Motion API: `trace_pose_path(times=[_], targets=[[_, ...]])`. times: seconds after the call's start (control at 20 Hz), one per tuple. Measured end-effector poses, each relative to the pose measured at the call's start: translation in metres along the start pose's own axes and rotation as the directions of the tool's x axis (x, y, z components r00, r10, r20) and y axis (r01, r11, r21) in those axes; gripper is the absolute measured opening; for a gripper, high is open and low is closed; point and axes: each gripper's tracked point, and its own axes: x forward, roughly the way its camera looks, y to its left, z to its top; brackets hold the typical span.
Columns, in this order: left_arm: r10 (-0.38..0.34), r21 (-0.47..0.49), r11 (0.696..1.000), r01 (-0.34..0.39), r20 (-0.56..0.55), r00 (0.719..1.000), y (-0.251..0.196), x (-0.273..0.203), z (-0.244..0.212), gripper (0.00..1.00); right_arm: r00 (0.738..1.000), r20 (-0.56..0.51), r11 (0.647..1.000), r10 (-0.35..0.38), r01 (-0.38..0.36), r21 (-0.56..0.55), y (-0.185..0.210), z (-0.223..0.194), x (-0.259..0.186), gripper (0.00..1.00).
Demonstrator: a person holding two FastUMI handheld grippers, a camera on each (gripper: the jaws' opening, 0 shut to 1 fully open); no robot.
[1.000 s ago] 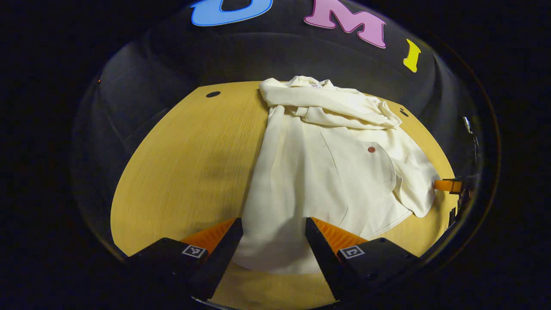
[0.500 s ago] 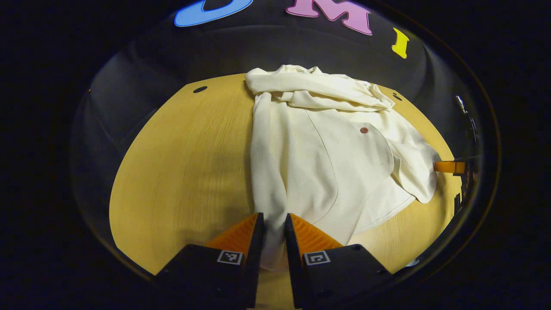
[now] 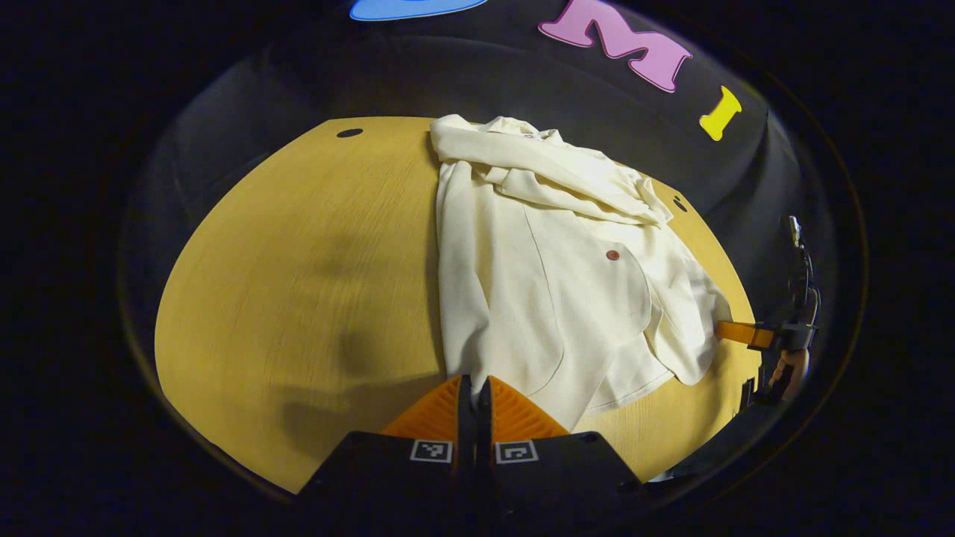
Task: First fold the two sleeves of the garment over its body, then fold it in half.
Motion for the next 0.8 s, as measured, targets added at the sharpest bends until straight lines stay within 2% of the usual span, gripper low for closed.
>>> trace_pose_path(times=[0.05, 0.35, 0.55, 0.8], targets=[[0.000, -0.003, 1.000, 0.000, 0.012, 1.000, -0.003, -0.006, 0.008, 0.07, 1.000, 0.021, 1.000, 0.005, -0.005, -0.003, 0.002, 0.011, -0.006, 0.05], [-0.033, 0.013, 0.999, 0.032, 0.099, 0.994, -0.024, -0.037, 0.081, 0.06, 0.987, 0.141, 0.997, 0.079, -0.076, -0.028, 0.028, 0.097, -0.032, 0.05], [-0.057, 0.033, 0.998, 0.051, 0.187, 0.981, -0.034, -0.050, 0.154, 0.06, 0.962, 0.240, 0.991, 0.133, -0.132, -0.019, 0.050, 0.170, -0.041, 0.05], [-0.081, 0.048, 0.996, 0.070, 0.294, 0.952, -0.047, -0.040, 0.246, 0.06, 0.926, 0.348, 0.988, 0.146, -0.157, 0.006, 0.062, 0.257, -0.031, 0.05]])
